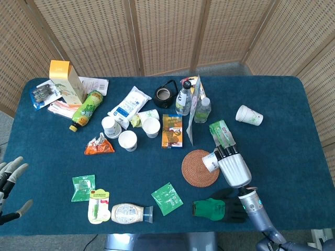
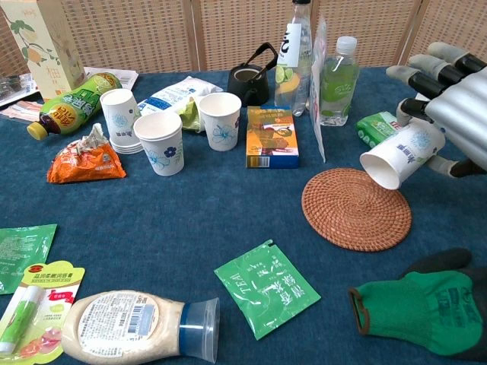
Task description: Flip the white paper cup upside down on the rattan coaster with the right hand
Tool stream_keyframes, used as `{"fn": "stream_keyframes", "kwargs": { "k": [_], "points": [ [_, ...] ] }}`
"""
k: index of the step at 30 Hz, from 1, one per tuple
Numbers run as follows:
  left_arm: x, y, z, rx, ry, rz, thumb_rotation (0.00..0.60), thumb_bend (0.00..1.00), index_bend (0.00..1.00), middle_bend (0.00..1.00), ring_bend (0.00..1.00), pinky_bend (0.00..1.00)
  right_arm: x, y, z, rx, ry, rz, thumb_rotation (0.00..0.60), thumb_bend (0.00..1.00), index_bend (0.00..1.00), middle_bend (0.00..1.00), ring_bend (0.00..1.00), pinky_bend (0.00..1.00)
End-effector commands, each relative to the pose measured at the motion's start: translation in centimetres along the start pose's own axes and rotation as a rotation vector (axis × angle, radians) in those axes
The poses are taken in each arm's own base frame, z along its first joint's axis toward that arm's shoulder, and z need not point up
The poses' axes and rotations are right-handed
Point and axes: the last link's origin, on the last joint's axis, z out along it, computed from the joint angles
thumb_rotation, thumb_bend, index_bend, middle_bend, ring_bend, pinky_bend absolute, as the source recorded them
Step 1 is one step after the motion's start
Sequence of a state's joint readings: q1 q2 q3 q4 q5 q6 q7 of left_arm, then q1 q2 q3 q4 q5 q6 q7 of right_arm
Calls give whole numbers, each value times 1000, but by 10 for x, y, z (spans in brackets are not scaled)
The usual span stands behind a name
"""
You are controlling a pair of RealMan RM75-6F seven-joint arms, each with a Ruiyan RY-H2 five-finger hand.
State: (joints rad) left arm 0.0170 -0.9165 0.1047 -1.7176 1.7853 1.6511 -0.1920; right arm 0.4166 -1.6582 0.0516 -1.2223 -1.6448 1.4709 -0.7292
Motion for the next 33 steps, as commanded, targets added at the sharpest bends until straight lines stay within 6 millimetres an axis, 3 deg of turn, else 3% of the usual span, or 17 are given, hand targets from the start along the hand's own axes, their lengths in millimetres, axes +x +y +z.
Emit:
{"fn": "stream_keyframes", "kwargs": {
  "k": [1, 14, 24, 33],
  "points": [
    [0, 0, 0, -1, -2, 0, 600, 334, 0, 0, 0, 0, 0, -4, -1, 14, 30, -46, 600, 382, 408, 0, 0, 0],
    [0, 0, 0, -2, -4, -6, 600, 334, 0, 0, 0, 0, -3, -16, 5, 86, 149, -284, 600, 442, 400, 0, 0, 0],
    [0, 0, 0, -5, -6, -9, 600, 334, 0, 0, 0, 0, -5, -21, 1, 74, 263, -363, 600, 560, 374, 0, 0, 0],
    [0, 0, 0, -5, -11, -12, 600, 334, 0, 0, 0, 0, -14, -29, -2, 123, 269, -439, 600, 577, 355, 0, 0, 0]
  ]
}}
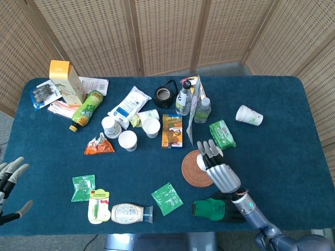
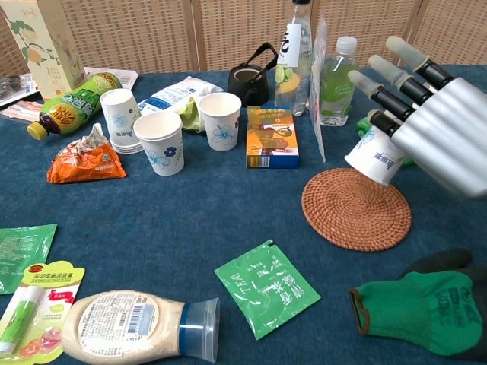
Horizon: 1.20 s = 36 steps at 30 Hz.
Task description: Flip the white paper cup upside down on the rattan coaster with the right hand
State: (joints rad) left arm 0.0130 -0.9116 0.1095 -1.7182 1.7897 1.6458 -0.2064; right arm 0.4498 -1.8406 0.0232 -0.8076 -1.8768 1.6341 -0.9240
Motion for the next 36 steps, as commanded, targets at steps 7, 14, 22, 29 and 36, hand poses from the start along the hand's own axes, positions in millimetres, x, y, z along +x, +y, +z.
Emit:
{"fn": "stream_keyframes", "kwargs": {
  "k": [7, 14, 22, 29, 36],
  "points": [
    [0, 0, 0, -2, -3, -3, 600, 333, 0, 0, 0, 0, 0, -9, -6, 79, 18, -66, 600, 578, 353, 0, 0, 0],
    [1, 0, 0, -2, -2, -5, 600, 333, 0, 0, 0, 0, -1, -13, -9, 109, 6, -114, 600, 579, 252, 0, 0, 0],
    [1, 0, 0, -3, -3, -6, 600, 334, 0, 0, 0, 0, 0, -11, -12, 122, 6, -120, 600, 580, 194, 0, 0, 0],
    [0, 0, 0, -6, -5, -5, 600, 333, 0, 0, 0, 0, 4, -9, -18, 140, 0, -111, 600, 577, 102, 0, 0, 0],
    [0, 0, 0, -5, -4, -6, 600, 334, 0, 0, 0, 0, 6, -7, -17, 146, -6, -114, 600, 562, 30, 0, 0, 0]
  ]
}}
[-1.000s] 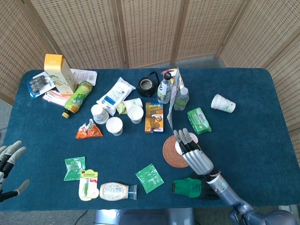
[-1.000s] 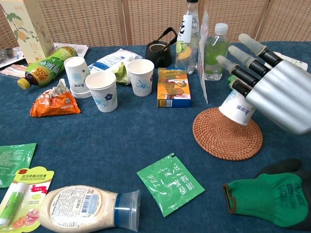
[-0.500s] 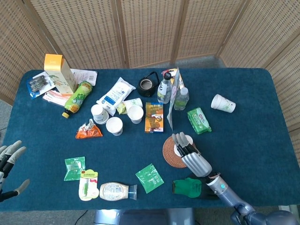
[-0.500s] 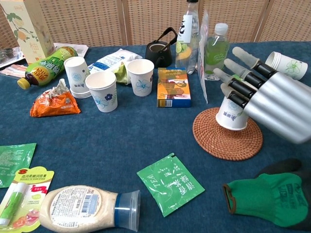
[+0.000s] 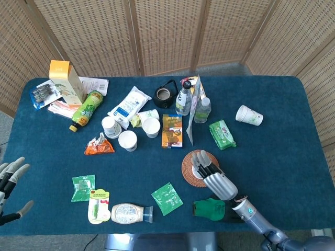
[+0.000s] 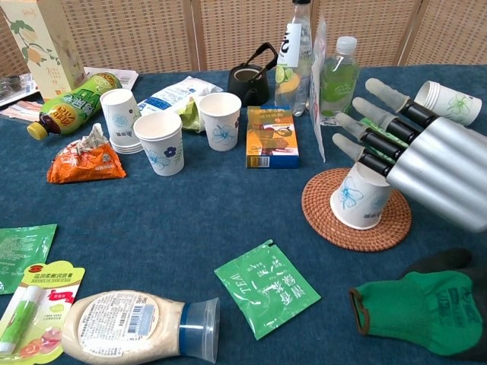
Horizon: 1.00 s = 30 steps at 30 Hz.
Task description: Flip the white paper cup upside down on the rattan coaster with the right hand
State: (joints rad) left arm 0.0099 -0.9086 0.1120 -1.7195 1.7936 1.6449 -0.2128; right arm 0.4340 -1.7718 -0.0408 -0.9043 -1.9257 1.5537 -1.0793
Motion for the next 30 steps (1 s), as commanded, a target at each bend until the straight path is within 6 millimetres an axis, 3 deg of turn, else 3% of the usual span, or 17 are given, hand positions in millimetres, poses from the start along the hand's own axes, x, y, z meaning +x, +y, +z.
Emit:
{"fn": "stream_keyframes", "kwargs": {
  "k": [1, 13, 20, 25, 30],
  "points": [
    [0, 0, 0, 1, -2, -1, 600, 334, 0, 0, 0, 0, 0, 3, 0, -1, -6, -6, 600, 562, 30, 0, 0, 0],
    [-1, 0, 0, -1, -6, 1, 600, 333, 0, 0, 0, 0, -3, 23, -7, -13, -7, 5, 600, 566, 30, 0, 0, 0],
    [-2, 0, 1, 0, -7, 2, 600, 334, 0, 0, 0, 0, -7, 49, -9, -35, 47, 110, 600, 572, 61, 0, 0, 0],
    [-2, 1, 0, 0, -7, 2, 600, 333, 0, 0, 0, 0, -13, 73, -12, -68, 79, 243, 600, 578, 73, 0, 0, 0],
    [-3, 2, 0, -2, -12, 4, 600, 333, 0, 0, 0, 0, -14, 93, -17, -85, 27, 481, 600, 579, 93, 0, 0, 0]
  ]
}}
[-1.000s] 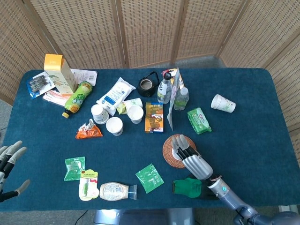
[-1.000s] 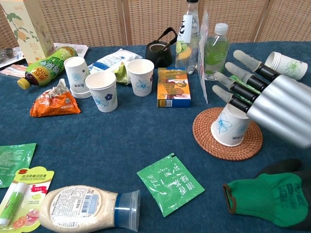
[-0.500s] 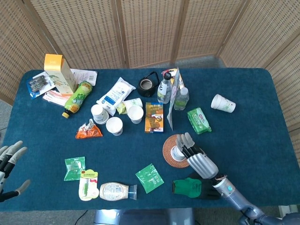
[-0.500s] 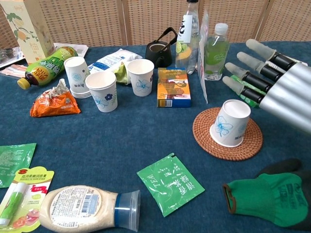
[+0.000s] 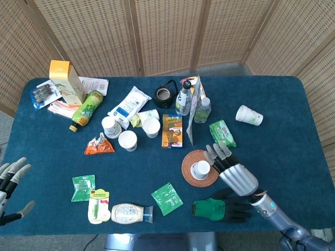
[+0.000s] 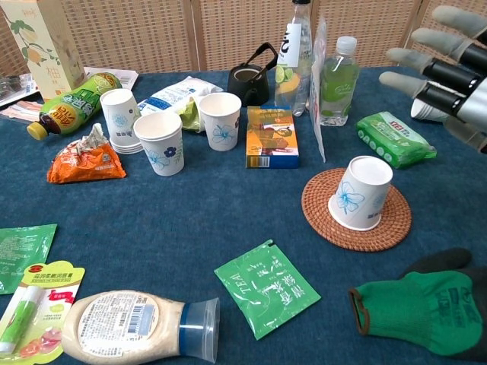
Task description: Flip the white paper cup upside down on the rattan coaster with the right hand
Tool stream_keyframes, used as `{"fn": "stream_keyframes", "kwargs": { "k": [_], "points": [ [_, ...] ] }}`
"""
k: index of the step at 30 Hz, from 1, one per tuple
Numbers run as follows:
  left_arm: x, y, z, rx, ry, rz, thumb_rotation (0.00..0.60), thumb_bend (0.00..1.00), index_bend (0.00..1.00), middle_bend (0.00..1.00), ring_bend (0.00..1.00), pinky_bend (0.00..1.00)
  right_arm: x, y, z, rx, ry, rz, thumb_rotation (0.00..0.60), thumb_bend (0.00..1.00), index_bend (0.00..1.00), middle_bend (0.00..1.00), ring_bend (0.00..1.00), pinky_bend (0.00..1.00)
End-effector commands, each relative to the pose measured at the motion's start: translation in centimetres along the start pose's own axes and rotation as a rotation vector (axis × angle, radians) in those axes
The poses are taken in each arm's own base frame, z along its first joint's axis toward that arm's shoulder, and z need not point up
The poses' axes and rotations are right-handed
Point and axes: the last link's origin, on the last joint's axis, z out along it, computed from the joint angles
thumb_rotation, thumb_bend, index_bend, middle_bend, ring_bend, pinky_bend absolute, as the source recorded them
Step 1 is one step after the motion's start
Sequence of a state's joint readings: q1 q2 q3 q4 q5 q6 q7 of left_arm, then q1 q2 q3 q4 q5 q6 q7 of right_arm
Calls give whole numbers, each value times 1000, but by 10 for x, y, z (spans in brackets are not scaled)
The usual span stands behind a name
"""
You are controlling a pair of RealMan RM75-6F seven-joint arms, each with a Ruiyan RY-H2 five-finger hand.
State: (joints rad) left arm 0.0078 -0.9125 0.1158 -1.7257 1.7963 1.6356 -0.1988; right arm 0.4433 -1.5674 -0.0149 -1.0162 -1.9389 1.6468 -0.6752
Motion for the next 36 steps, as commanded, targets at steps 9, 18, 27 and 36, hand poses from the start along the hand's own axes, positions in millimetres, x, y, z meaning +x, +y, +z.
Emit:
{"fn": "stream_keyframes", "kwargs": {
  "k": [9, 18, 27, 36],
  "points": [
    [-1, 2, 0, -1, -3, 1, 600, 334, 0, 0, 0, 0, 23, 46, -5, -193, -152, 666, 600, 579, 134, 0, 0, 0],
    [-2, 2, -1, -4, -4, 1, 600, 333, 0, 0, 0, 0, 35, 62, -17, -325, -177, 901, 600, 587, 146, 0, 0, 0],
    [-1, 2, -1, -5, -5, -1, 600, 334, 0, 0, 0, 0, 39, 72, -48, -415, -304, 1087, 600, 538, 172, 0, 0, 0],
    [-2, 3, -2, -10, -6, 2, 600, 333, 0, 0, 0, 0, 38, 71, -72, -487, -409, 1054, 600, 501, 142, 0, 0, 0]
  ]
}}
